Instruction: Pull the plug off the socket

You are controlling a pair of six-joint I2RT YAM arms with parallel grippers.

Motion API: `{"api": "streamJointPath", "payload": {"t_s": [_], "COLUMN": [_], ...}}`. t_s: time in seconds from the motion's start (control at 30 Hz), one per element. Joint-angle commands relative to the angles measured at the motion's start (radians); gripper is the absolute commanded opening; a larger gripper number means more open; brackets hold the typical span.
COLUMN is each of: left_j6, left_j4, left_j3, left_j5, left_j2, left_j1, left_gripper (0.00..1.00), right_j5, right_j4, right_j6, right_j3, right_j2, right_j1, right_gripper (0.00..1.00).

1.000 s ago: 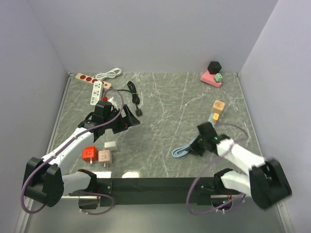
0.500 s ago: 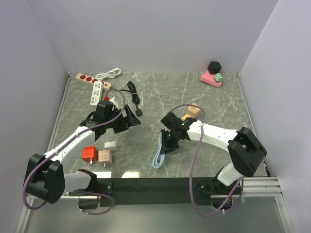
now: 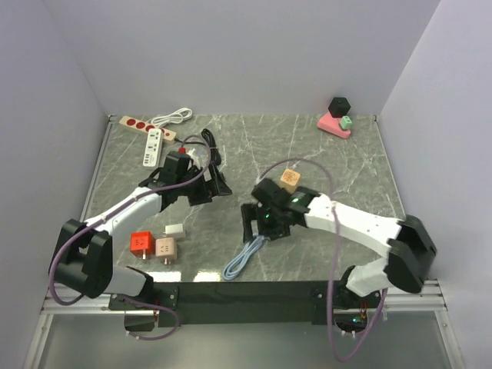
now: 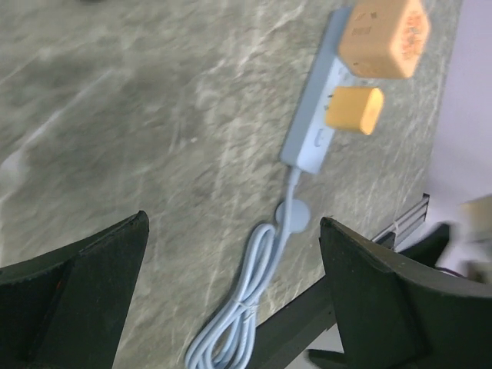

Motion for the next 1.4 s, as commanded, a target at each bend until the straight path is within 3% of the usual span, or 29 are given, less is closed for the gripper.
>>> {"api": "streamJointPath", "payload": {"t_s": [0.0,0.1,0.23,0.33,0.47,0.63,0.97,1.17,1.27,1.37], "left_j6": [0.045,0.063,0.080,0.071,0.054,0.036,0.016,0.010,0.011,0.016], "left_j4": [0.062,0.085,0.093,0.098,0.101,0.096,0.094,0.101,0.098,0.098], "left_j3": [0.083,0.144,0.230,0.248,0.241,0.174,0.077,0.049,0.046,0.045], "left_j5": [0.047,0.084,0.127,0.127,0.108,0.052,-0.001,-0.010,-0.017,-0.014], "left_j2": [0.046,0.124,0.224,0.257,0.245,0.177,0.060,0.043,0.036,0.042], "left_j1": [-0.029,-0.070,-0.118,-0.150,-0.176,-0.179,-0.179,-0.179,-0.179,-0.179], "left_gripper": [0.99,0.99,0.98,0.98,0.98,0.98,0.98,0.98,0.98,0.98], "right_j5": [0.159,0.179,0.246,0.269,0.240,0.190,0.162,0.144,0.141,0.139], "right_j4": [-0.042,-0.073,-0.139,-0.157,-0.176,-0.148,-0.099,-0.087,-0.072,-0.052], "right_j6": [0.045,0.034,-0.056,-0.087,-0.077,-0.054,-0.017,0.002,0.011,0.011], "right_j3": [0.064,0.070,0.159,0.281,0.365,0.348,0.325,0.328,0.313,0.312], "right_j2": [-0.175,-0.203,-0.114,-0.007,0.113,0.201,0.294,0.356,0.386,0.412], "right_j1": [-0.130,-0.319,-0.453,-0.485,-0.499,-0.498,-0.481,-0.458,-0.452,-0.452], "right_gripper": [0.96,0.97,0.97,0.97,0.91,0.77,0.76,0.68,0.62,0.42]}}
